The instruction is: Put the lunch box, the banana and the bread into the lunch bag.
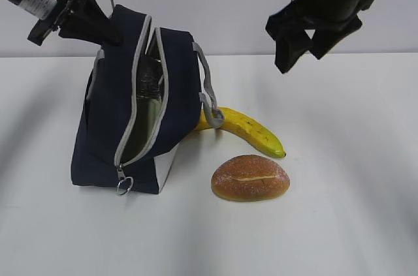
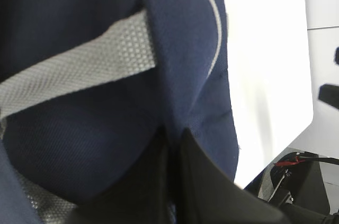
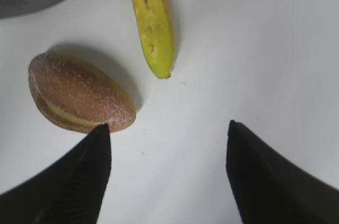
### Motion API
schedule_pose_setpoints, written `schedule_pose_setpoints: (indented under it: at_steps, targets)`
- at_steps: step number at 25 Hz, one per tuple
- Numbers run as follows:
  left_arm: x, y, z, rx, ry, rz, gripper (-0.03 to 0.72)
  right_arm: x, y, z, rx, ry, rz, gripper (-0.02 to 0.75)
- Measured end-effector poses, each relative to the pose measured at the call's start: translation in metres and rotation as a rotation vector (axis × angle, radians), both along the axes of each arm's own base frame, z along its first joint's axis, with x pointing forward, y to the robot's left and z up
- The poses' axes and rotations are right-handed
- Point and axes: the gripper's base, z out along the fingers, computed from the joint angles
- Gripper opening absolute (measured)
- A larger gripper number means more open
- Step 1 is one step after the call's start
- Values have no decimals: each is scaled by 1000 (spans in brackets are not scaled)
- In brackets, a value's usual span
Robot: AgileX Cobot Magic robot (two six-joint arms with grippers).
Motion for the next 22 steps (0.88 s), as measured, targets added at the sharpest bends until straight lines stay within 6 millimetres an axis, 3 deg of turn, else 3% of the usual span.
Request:
schedule_pose_setpoints:
  at_steps: [5,10,22]
  targets:
    - [0,0,0,1,-1,-1,-1,-11,-4,-26,-61,85,104,504]
    - [0,0,0,1,-2,-2,-1,-11,-4,-31,-91,90,196,504]
    - [0,0,0,6,-2,-3,-1,15,12,-69,-42,32,338,505]
